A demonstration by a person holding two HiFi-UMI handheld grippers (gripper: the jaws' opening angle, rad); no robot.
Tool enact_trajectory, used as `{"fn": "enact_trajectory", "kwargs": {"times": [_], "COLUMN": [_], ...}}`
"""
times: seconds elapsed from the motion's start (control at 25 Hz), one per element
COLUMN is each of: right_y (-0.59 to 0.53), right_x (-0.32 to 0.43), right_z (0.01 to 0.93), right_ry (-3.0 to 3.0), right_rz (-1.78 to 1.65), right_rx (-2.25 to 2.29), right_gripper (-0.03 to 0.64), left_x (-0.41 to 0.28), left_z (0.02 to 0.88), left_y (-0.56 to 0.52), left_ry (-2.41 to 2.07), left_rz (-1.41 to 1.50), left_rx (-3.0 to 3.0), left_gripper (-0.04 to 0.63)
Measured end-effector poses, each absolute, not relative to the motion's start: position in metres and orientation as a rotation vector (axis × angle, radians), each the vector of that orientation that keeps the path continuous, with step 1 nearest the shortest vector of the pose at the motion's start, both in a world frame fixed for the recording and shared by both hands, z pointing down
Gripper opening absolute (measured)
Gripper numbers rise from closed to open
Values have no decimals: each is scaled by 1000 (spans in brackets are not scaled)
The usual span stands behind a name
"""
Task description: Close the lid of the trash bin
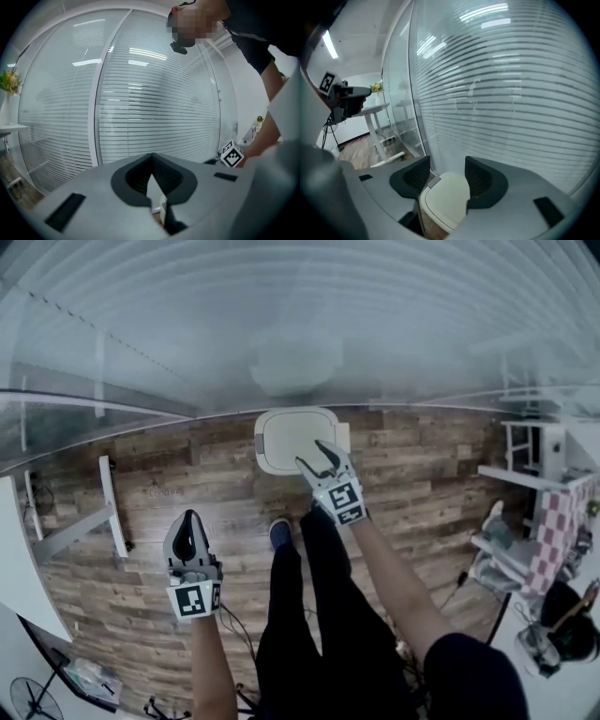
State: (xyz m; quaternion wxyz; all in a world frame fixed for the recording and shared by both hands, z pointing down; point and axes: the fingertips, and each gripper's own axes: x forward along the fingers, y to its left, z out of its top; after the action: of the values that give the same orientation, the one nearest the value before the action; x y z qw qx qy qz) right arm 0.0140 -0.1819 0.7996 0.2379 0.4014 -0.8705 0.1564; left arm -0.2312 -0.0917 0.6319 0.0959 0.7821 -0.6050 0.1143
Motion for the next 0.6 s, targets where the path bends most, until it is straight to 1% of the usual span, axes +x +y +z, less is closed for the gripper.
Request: {"fn": "enact_trajectory", "kwargs": {"times": [0.32, 0.48, 0.6], "right_y": [-181, -174, -155], "right_x": [51, 62, 74], "right_z": [680, 622, 588], "right_ry": [-2450, -2495, -2526], "right_rz": [388, 343, 297], "right_rx": [1265, 1383, 1428], "right_gripper": [229, 229, 229], "left_x": [-227, -221, -216], "left_z": [585, 558, 534], "left_y": [-91, -103, -108], "left_ry": [-1745, -1747, -1743], "left_rz": [320, 250, 277], "left_rx": [2360, 2399, 2394], "left_gripper": [6, 6, 6]}}
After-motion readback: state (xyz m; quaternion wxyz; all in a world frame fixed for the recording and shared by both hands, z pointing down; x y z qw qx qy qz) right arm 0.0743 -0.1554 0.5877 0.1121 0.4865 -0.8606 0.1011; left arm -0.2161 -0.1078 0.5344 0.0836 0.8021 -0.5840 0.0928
